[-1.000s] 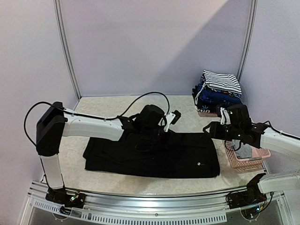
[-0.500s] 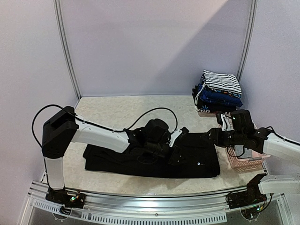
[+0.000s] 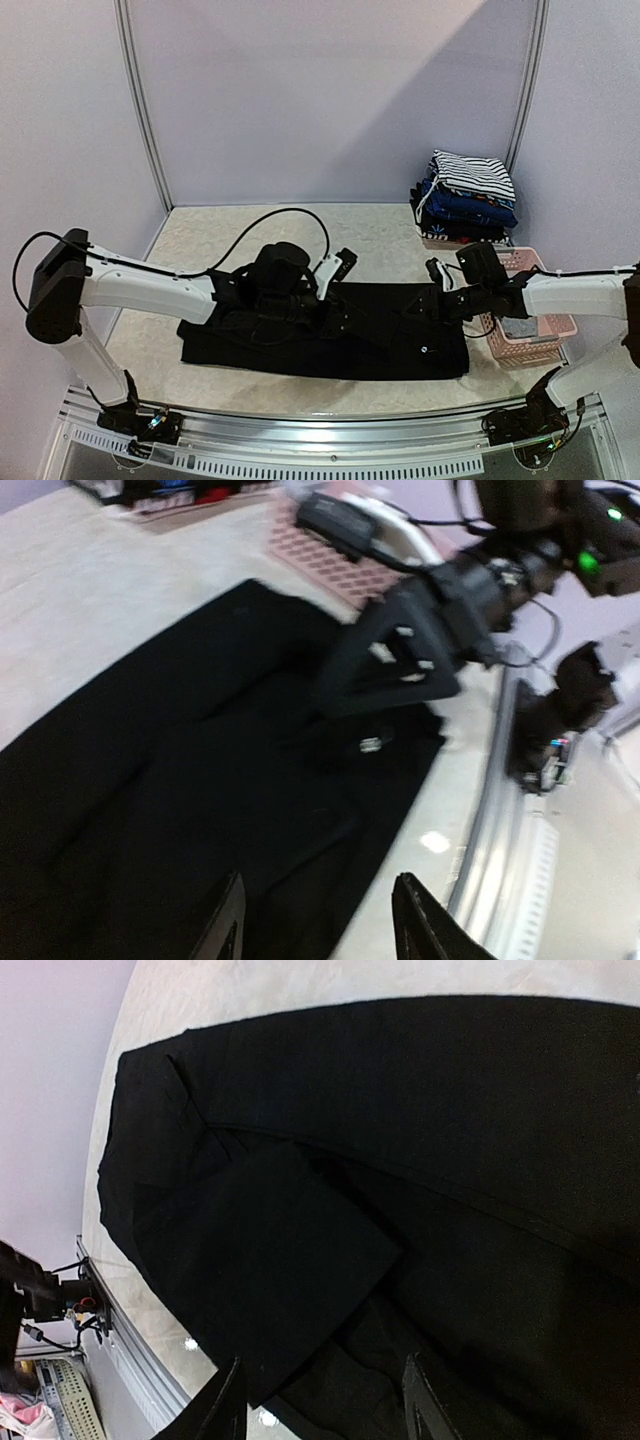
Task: Fold and stack the mixed laundry pile
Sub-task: Adjust the rectangle-folded shirt at the center of the board.
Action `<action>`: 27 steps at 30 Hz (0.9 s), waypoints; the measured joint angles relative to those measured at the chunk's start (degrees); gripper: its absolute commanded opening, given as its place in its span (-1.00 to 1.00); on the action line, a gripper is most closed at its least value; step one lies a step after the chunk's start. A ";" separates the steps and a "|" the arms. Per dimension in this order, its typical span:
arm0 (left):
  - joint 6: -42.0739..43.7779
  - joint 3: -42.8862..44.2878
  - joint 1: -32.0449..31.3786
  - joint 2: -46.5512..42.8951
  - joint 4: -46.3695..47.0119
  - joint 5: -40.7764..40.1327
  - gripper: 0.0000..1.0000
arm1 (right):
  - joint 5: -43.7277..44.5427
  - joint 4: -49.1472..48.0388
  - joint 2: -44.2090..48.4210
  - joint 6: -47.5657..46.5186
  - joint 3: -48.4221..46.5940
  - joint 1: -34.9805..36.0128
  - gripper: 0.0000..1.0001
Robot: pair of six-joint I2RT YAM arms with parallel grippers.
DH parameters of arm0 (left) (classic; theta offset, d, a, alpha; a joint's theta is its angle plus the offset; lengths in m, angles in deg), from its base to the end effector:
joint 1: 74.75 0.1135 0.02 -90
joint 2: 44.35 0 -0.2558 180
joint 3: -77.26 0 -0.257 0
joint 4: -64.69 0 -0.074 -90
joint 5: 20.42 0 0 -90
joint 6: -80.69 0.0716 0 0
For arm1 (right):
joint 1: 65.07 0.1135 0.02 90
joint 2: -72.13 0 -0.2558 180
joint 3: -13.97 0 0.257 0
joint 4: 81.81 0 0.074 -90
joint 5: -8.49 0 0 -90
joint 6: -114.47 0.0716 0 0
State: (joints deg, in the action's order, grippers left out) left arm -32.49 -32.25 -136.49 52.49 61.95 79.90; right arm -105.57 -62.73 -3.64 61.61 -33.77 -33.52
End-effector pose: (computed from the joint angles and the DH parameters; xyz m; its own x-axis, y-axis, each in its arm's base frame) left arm 0.1814 -0.3645 0.1832 -0.5819 0.2646 -0.7690 0.7741 0.4700 -0.4240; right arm 0.2223 0.1708 0.1386 -0.9290 0.0766 -0.3622 -0.1924 0.7360 0.6490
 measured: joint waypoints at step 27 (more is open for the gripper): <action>-1.92 -20.44 19.91 -10.93 -3.23 -21.53 -0.27 | -0.20 -13.62 -19.82 1.42 -4.15 0.44 -0.28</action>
State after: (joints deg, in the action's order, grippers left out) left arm -34.41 -52.69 -116.58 41.56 58.72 58.37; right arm -105.76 -76.35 -23.46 63.03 -37.92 -33.08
